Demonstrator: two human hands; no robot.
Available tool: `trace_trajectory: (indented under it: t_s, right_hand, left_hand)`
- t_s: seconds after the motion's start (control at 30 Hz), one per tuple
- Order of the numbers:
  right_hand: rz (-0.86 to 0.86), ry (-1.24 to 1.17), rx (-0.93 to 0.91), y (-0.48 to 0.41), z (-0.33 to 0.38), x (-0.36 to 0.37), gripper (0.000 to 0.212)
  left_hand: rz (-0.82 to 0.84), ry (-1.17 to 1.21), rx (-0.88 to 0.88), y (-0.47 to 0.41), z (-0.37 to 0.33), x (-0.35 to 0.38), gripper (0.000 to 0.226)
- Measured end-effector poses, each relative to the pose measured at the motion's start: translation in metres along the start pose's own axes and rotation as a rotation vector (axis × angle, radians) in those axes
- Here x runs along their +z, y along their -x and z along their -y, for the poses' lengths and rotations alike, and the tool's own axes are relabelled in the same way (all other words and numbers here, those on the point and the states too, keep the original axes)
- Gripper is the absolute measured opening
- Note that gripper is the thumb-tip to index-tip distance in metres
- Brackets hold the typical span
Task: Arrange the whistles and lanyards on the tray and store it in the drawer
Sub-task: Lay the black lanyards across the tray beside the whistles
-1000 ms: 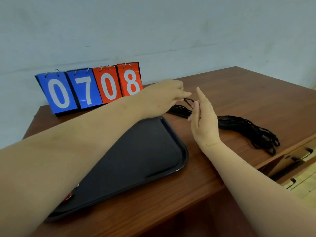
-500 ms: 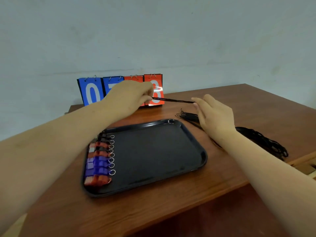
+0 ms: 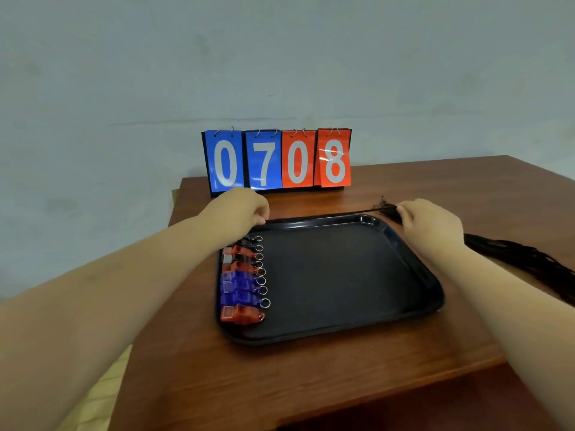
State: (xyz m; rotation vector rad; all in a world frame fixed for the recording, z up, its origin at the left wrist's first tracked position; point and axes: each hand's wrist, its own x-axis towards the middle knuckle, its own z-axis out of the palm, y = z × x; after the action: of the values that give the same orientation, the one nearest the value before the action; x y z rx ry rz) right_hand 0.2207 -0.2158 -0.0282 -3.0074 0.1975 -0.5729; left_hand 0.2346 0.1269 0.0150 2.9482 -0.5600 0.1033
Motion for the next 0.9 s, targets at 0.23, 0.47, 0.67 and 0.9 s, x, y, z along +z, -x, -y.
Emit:
trace_trajectory:
  t_s: [0.23,0.47,0.67,0.9]
  right_hand:
    - [0.035,-0.215,0.121,-0.010,-0.005,0.018,0.024]
    - [0.020,-0.316,0.186,-0.018,-0.002,0.025,0.018]
    - [-0.026,-0.369,0.239,-0.020,-0.001,0.029,0.004]
    - [0.001,-0.447,0.249,-0.022,0.001,0.032,0.003]
  left_hand:
    - [0.119,-0.075,-0.063,-0.020,-0.003,0.017,0.012]
    - [0.142,-0.098,-0.012,-0.027,-0.004,0.030,0.006]
    - [0.138,-0.174,-0.008,-0.032,-0.004,0.032,0.012]
    - [0.148,-0.188,-0.041,-0.036,-0.004,0.033,0.012]
